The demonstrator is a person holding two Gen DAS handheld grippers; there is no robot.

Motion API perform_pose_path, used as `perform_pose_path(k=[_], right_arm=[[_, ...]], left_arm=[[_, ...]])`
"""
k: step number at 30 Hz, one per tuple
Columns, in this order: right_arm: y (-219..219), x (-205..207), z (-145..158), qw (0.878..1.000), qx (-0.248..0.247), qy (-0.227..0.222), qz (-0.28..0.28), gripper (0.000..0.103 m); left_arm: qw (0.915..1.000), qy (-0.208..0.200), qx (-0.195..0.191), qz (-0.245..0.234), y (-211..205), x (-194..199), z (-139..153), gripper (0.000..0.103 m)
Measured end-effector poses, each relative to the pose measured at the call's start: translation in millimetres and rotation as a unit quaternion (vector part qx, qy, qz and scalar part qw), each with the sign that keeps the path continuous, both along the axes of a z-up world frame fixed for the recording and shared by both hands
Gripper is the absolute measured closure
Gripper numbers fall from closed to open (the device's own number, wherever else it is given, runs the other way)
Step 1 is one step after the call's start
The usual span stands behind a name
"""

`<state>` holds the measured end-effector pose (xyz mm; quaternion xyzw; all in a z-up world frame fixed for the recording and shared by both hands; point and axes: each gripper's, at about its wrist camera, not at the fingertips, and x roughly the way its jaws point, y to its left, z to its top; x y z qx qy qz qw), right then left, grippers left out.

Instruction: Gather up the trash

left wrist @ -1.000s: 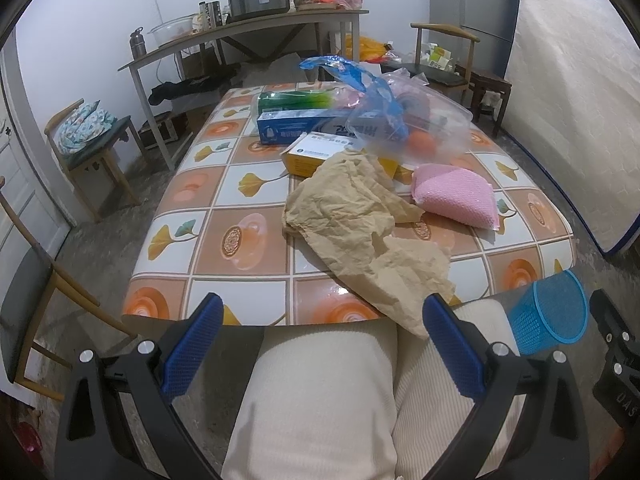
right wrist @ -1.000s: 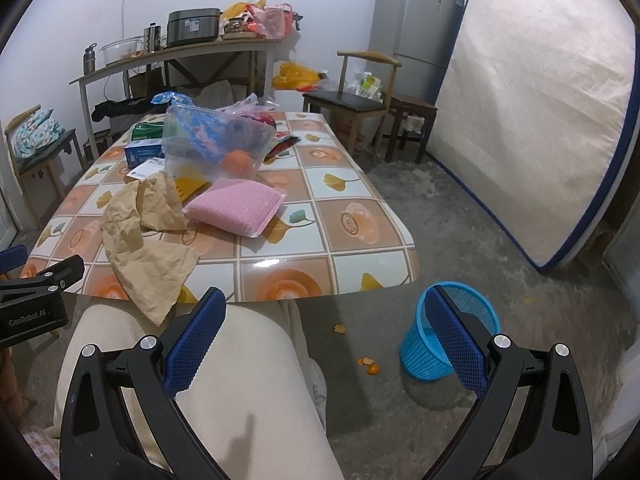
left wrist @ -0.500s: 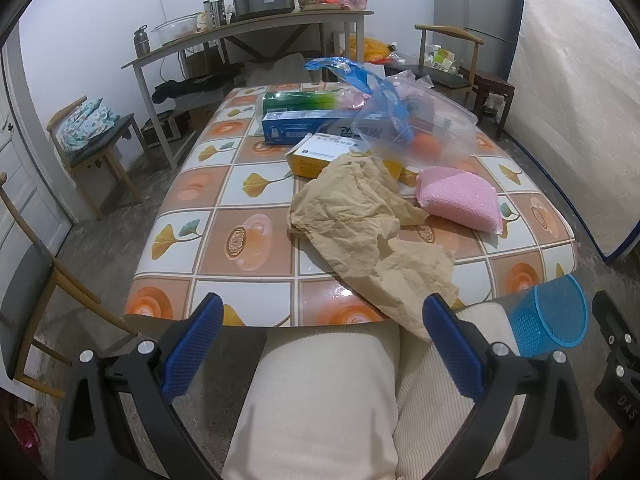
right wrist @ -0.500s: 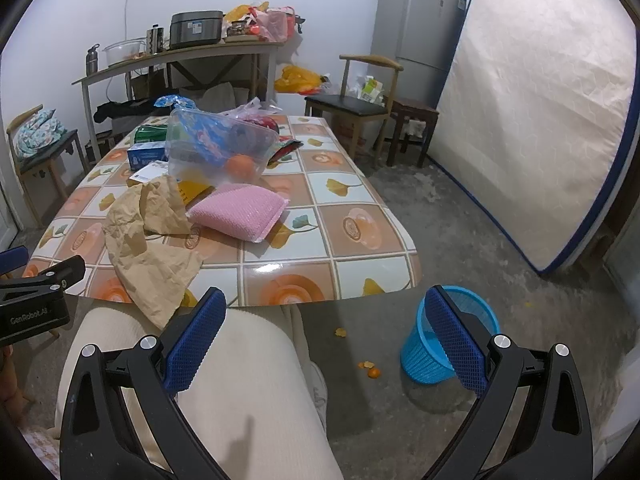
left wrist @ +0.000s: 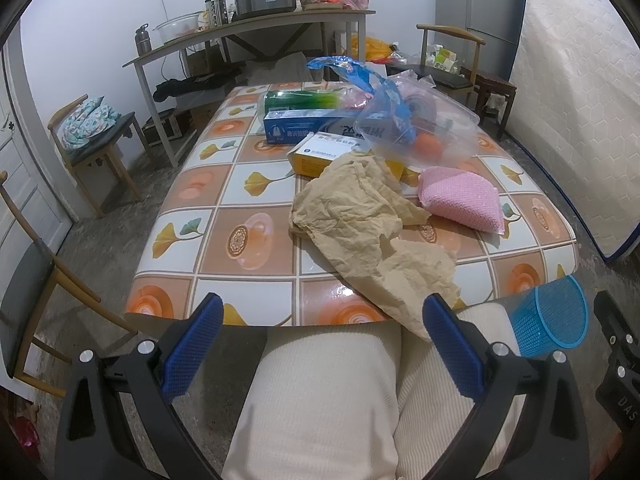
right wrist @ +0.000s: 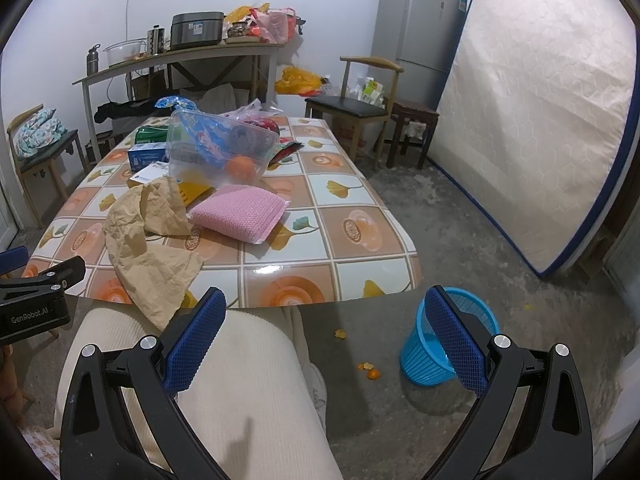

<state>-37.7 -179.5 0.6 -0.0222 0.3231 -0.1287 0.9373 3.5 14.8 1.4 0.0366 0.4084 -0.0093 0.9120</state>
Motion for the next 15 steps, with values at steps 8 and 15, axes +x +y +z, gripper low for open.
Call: perform_pose_path(k=[8, 15], right_arm=[[0.0, 0.3, 0.1, 1.0, 0.0, 0.0, 0.0, 0.008], [0.8, 0.8, -0.2, 1.0, 0.0, -0.001, 0.001, 0.008]], left_arm=[[1.0, 0.001, 0.0, 0.0, 0.4, 0.3, 0.1, 0.005], [1.0, 0.002, 0.0, 0.001, 2.2, -0.2, -0.7, 0.005]])
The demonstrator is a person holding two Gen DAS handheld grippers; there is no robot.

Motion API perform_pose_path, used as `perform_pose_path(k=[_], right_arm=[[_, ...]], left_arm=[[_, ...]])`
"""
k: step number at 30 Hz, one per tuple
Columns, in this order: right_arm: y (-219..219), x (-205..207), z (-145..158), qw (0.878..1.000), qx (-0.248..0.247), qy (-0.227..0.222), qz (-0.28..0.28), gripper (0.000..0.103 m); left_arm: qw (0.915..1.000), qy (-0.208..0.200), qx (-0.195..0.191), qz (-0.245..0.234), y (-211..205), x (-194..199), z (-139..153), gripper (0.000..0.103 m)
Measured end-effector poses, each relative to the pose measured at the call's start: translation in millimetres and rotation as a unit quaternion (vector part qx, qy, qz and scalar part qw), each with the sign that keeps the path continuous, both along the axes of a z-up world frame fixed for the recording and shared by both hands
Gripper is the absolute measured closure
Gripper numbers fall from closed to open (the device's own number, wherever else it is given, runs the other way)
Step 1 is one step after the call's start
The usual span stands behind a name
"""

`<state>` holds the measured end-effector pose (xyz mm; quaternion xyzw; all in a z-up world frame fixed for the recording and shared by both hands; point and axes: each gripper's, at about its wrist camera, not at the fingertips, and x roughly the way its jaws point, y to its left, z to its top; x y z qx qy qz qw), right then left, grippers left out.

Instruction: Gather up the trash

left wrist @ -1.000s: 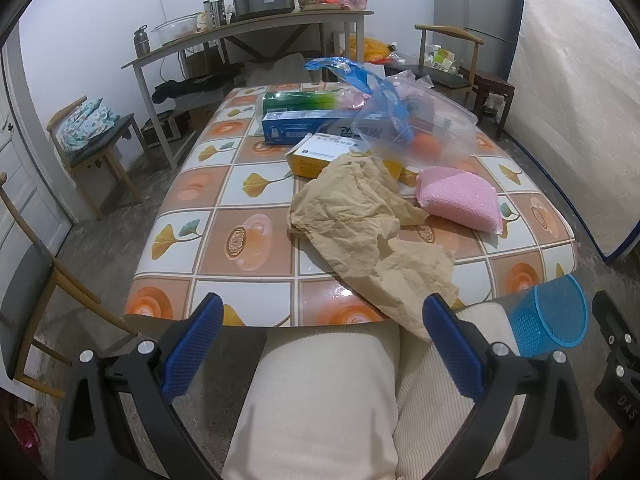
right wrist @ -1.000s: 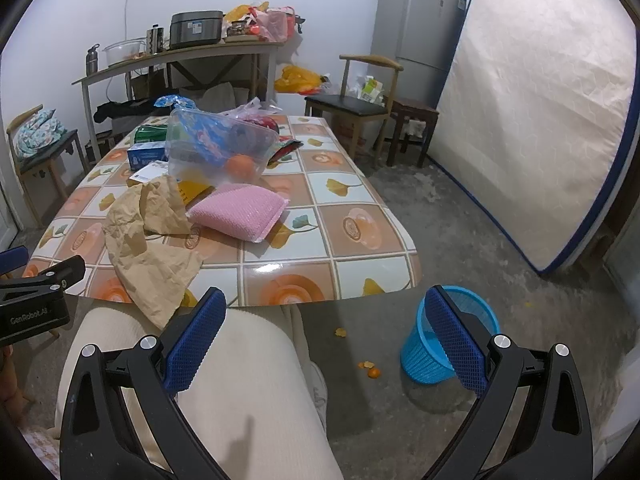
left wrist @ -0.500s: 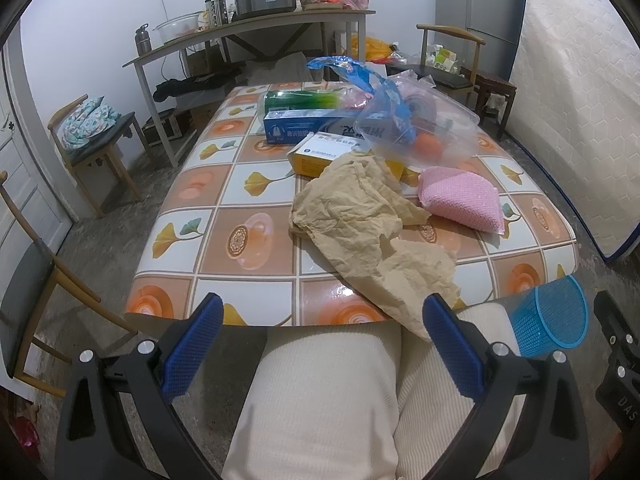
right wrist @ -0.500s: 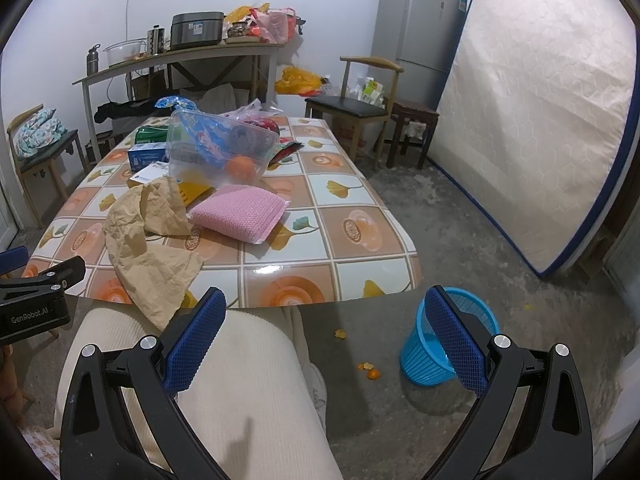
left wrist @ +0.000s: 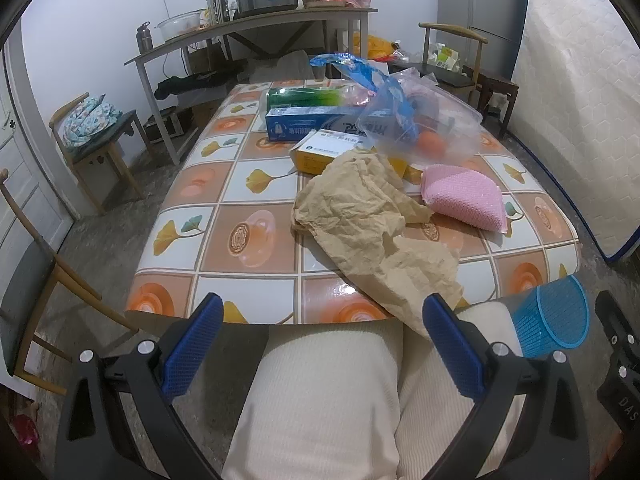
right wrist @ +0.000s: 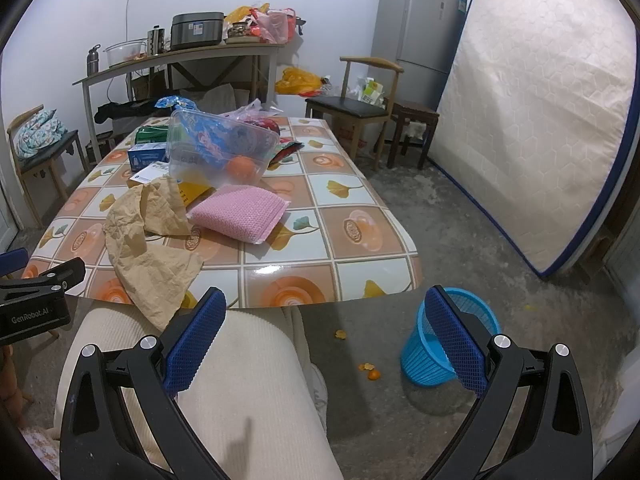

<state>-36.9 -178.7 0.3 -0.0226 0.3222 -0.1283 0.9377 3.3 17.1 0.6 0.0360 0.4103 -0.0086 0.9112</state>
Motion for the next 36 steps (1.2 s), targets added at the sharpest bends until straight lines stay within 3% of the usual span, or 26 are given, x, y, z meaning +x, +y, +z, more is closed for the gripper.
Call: perform_pose_path(k=[23, 30, 36], right_arm=[[2.2, 11.9, -10.7, 1.0, 0.008, 0.019, 0.007, 0.008], [10.9, 27.9, -18.0, 0.999, 0.007, 0.034, 0.03, 0.008], [21.2, 53.2, -20.1, 0.996, 0.01, 0.046, 0.076, 0.008]], left_arm=[[0.9995, 0.027, -0.008, 0.011, 5.9, 12.9, -13.2, 0.005], [0.9997, 0.012, -0.021, 0.009, 23.2, 29.3, -15.3, 0.005], [0.9977, 0.002, -0.044, -0.051, 33.1, 50.1, -18.0, 0.005]])
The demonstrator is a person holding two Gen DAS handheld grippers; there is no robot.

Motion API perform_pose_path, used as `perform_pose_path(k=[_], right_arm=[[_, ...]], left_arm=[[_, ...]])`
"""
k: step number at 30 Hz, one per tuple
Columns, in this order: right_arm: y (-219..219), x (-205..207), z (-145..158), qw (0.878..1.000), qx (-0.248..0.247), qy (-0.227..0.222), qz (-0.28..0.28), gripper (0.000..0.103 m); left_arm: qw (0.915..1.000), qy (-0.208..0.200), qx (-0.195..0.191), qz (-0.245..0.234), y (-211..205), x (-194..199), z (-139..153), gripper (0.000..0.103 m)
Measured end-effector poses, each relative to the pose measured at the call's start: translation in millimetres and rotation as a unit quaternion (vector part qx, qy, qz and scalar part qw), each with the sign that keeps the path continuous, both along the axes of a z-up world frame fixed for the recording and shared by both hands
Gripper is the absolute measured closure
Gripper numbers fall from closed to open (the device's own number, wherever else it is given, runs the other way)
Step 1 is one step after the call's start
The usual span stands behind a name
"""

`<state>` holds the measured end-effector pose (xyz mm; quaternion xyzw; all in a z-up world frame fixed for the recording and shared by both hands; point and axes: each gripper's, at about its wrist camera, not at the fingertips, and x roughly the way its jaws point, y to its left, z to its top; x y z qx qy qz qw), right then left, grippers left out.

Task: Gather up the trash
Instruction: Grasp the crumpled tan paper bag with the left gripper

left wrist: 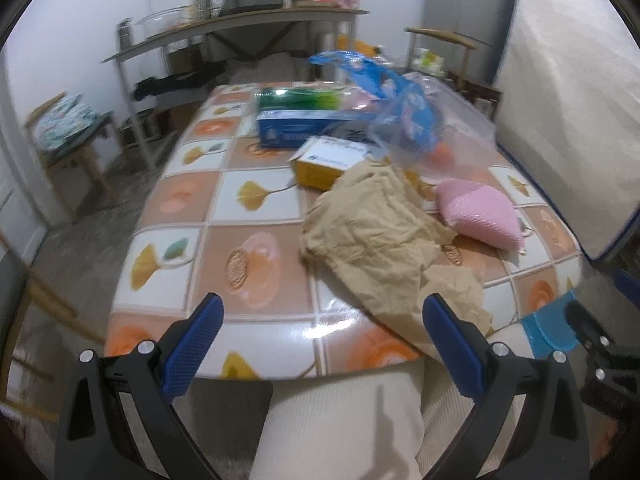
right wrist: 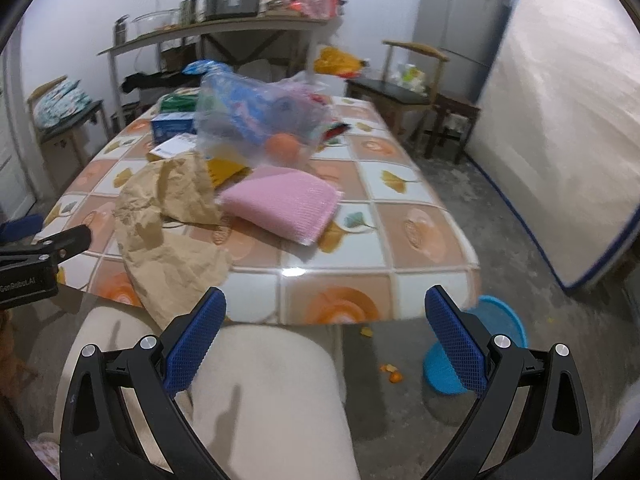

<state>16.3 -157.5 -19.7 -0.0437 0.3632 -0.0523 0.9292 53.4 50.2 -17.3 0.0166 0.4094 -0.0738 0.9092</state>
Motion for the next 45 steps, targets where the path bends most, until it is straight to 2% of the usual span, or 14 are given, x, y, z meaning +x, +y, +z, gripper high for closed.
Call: perform_pose_path(k=[3, 6, 8, 11, 14, 15, 18, 21, 24, 26, 29, 34, 39, 45], right_arm=[[3.0, 11.4, 1.3, 0.999, 0.015, -0.004, 0.028, 0.008], [2.5, 23.2, 2.3, 0.998, 0.038, -0.008, 0.05, 0.008], [1.2, 31.6, 1.0, 0.998, 0.045, -0.006, 0.053, 0.008], [0.2, 43.0, -2.4, 0.997, 0.05, 0.0, 0.055, 0.008], [-2.0, 51.6, -6.0, 0.997, 0.052, 0.008, 0.06, 0.008], [-2.4, 54.3, -7.1, 0.997, 0.051, 0.01, 0.062, 0.008], [-4.9, 60.3, -9.9, 0.996, 0.051, 0.015, 0.068, 0.008], [-8.2, 66.6, -13.5, 0.996, 0.061, 0.021, 0.069, 0.008], [-13.3, 71.6, -19.4, 0.994, 0.084, 0.032, 0.066, 0.008], [-16.8, 75.4, -23.6, 0.993, 0.096, 0.042, 0.062, 0.008], [-21.2, 80.4, -29.8, 0.991, 0.106, 0.057, 0.055, 0.008], [-24.7, 84.2, -30.9, 0.99, 0.112, 0.061, 0.053, 0.008], [-25.9, 86.5, -26.1, 0.991, 0.107, 0.054, 0.063, 0.008], [-27.1, 87.3, -7.1, 0.987, 0.096, 0.029, 0.122, 0.008]], left_arm=[[0.9985, 0.008, -0.039, -0.038, 4.2, 12.4, -1.7, 0.005], [0.9958, -0.019, -0.061, -0.066, 5.5, 19.3, 1.7, 0.005], [0.9937, -0.032, -0.06, -0.088, 1.6, 21.8, 2.9, 0.005], [0.9862, -0.041, -0.035, -0.156, -10.6, 27.0, -0.2, 0.005], [0.9714, -0.059, 0.017, -0.23, -24.1, 28.5, -4.6, 0.005], [0.9625, -0.075, 0.057, -0.255, -30.9, 28.9, -6.7, 0.005], [0.9387, -0.098, 0.132, -0.303, -40.3, 35.6, -14.2, 0.005], [0.9204, -0.082, 0.163, -0.346, -41.2, 49.8, -24.8, 0.005], [0.8951, -0.061, 0.203, -0.392, -47.0, 63.0, -41.0, 0.005], [0.8865, -0.054, 0.205, -0.411, -49.0, 67.7, -46.7, 0.005], [0.8874, -0.02, 0.165, -0.43, -45.2, 85.3, -46.4, 0.005], [0.8876, 0.024, 0.126, -0.442, -37.3, 101.3, -49.2, 0.006], [0.8921, 0.06, 0.084, -0.44, -35.1, 101.7, -46.7, 0.03], [0.9002, 0.058, 0.083, -0.423, -36.9, 84.4, -41.3, 0.059]])
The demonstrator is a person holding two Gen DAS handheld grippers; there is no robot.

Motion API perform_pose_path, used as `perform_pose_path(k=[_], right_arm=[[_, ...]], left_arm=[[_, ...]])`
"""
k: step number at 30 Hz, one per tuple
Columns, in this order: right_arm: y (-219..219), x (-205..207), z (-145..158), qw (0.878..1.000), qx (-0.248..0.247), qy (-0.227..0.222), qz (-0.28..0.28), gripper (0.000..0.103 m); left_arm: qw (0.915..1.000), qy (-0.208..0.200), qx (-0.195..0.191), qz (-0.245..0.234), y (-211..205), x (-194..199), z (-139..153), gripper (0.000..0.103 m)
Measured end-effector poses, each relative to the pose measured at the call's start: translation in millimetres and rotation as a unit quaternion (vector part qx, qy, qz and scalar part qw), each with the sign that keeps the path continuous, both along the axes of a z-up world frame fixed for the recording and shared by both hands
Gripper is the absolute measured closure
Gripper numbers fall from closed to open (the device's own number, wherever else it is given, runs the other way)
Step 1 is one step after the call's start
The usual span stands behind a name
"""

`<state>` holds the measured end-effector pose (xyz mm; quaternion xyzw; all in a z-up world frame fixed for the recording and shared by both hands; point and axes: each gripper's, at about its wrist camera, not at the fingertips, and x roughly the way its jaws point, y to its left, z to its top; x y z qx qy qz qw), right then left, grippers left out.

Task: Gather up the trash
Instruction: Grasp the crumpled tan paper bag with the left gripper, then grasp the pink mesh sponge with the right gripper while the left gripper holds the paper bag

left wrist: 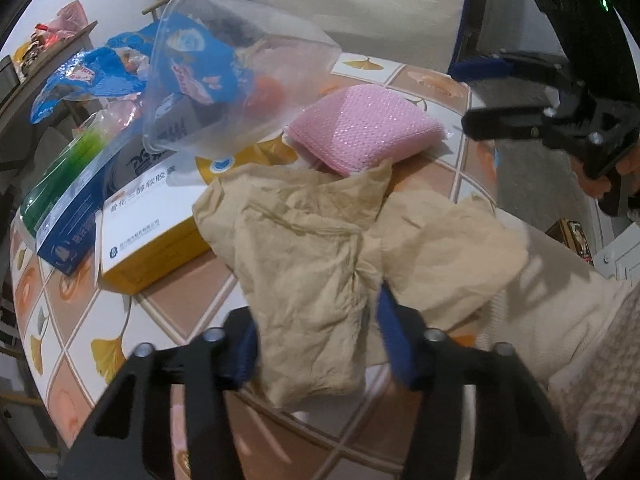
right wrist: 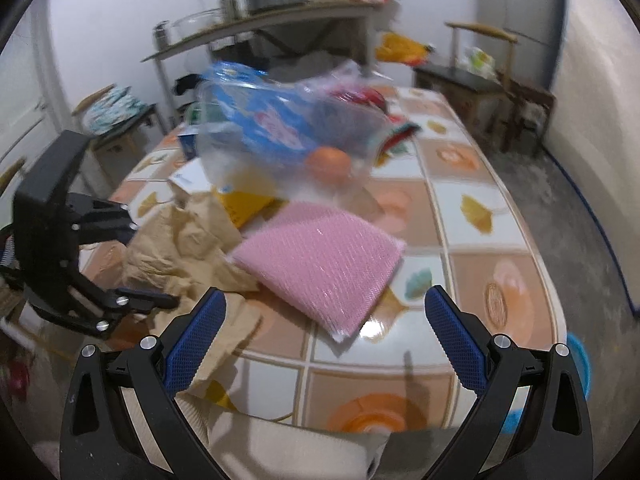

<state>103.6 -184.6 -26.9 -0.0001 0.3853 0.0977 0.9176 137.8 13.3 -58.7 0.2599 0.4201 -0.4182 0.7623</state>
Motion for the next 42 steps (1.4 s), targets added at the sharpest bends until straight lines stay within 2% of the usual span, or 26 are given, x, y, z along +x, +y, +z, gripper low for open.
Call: perform_pose_path(k=[2, 5, 7, 11, 19, 25, 27, 29, 38, 39, 40, 42], right_arm=[[2.2, 5.2, 4.8, 0.999, -0.005, -0.003, 0.042, 0.008], [7.3, 16.3, 9.7, 0.995, -0.027, -0.008, 0.099, 0.008], [9.8, 26.3, 10.8, 0.991, -0.038, -0.005, 0.13, 0.008], [15.2, 49.1, 3.3, 0.982, -0.069, 0.01, 0.177, 0.008], [18.2, 80.7, -20.9, 0.968, -0.065, 0.066, 0.234, 0.008], [22.6, 66.8, -24.1, 0.966, -0.1, 0.069, 0.228, 0.009], [22.9, 60.7, -23.6, 0.967, -0.112, 0.065, 0.22, 0.021], [24.2, 57.9, -25.4, 0.969, -0.122, 0.062, 0.203, 0.024], [13.8, 39.6, -18.0, 0.983, -0.096, 0.062, 0.146, 0.033], [11.8, 36.4, -15.9, 0.984, -0.089, 0.06, 0.139, 0.052], [7.3, 32.0, -12.3, 0.987, -0.078, 0.057, 0.125, 0.052], [0.2, 25.9, -5.9, 0.991, -0.059, 0.053, 0.104, 0.059]], left_arm=[[0.9999, -0.007, 0.002, 0.011, -0.3, -8.1, 0.9, 0.074], [0.9994, -0.018, 0.005, 0.031, -1.0, -16.0, 0.9, 0.086], [0.9987, -0.017, 0.0, 0.047, 0.0, -19.7, 0.5, 0.09], [0.9968, 0.0, -0.019, 0.078, 4.6, -24.1, -0.5, 0.093], [0.9936, 0.018, -0.037, 0.105, 19.5, -27.1, 0.9, 0.095], [0.9916, 0.024, -0.041, 0.12, 18.2, -16.7, 0.3, 0.096], [0.9909, 0.025, -0.042, 0.125, 21.3, -16.1, 0.6, 0.096], [0.9899, 0.025, -0.044, 0.132, 22.2, -15.1, 0.3, 0.097], [0.9802, 0.032, -0.067, 0.184, 32.5, -23.0, 8.5, 0.098], [0.979, 0.033, -0.07, 0.189, 32.7, -24.0, 10.1, 0.098], [0.9774, 0.033, -0.074, 0.195, 32.5, -25.3, 12.5, 0.098], [0.9739, 0.037, -0.084, 0.208, 31.9, -27.0, 17.3, 0.098]])
